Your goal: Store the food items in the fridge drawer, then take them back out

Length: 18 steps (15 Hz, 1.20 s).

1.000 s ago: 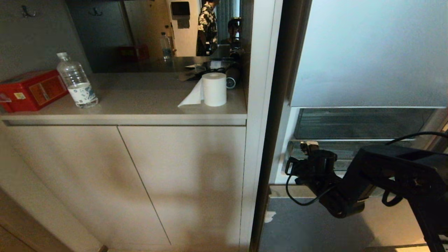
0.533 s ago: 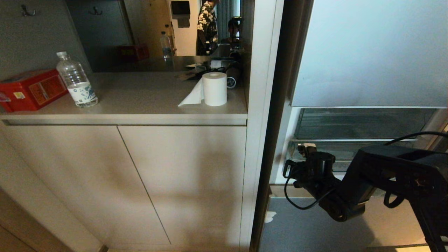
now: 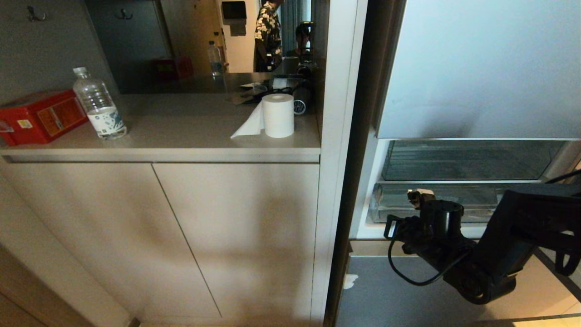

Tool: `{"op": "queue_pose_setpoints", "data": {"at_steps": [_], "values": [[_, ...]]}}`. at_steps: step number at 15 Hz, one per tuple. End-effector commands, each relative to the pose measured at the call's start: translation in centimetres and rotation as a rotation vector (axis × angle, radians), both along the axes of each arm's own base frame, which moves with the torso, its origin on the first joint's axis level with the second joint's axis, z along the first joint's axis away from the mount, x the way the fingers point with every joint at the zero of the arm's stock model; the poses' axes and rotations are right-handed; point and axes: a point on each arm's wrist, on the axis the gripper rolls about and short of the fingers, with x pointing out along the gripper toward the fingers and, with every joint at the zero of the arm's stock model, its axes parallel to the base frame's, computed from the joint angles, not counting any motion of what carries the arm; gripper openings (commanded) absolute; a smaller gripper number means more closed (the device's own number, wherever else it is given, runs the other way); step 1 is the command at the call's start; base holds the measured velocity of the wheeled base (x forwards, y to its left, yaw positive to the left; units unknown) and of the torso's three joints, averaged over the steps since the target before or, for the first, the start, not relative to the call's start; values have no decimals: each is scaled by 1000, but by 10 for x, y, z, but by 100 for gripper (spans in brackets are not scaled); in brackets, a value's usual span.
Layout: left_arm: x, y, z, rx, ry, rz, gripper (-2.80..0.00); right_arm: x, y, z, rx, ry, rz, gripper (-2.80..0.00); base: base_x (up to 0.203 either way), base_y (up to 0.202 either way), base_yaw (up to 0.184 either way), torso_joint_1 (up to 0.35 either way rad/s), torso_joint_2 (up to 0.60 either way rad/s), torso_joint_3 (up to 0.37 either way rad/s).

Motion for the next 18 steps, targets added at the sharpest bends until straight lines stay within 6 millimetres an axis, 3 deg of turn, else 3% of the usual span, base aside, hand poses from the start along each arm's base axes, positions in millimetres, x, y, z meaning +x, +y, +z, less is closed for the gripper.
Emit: {"op": "queue_pose_setpoints", "data": {"at_steps": [1,2,3,7,13,14,15,18], "values": [[0,0,0,0,-2,1,-280,-5,-4,6,-8,-10,-2,-280,0,0,0,0,0,0],[0,0,0,0,-2,1,-280,-5,-4,5,-13,-9,-2,-258,0,0,0,0,0,0],[0,0,0,0,-2,1,-280,-2,-6,3,-15,-12,-5,0,0,0,0,0,0,0],[0,0,0,0,-2,1,-280,16,-8,-12,-22,-63,-15,0,0,0,0,0,0,0],[0,0,0,0,-2,1,-280,26,-6,-11,-23,-92,-14,0,0,0,0,0,0,0],[0,0,0,0,-2,1,-280,17,-6,-8,-26,-77,-9,-30,0,0,0,0,0,0],[0,0,0,-1,-2,1,-280,4,-8,3,-26,-74,-2,-280,0,0,0,0,0,0],[0,0,0,0,-2,1,-280,-53,-21,56,-12,-107,40,-280,0,0,0,0,0,0]]}}
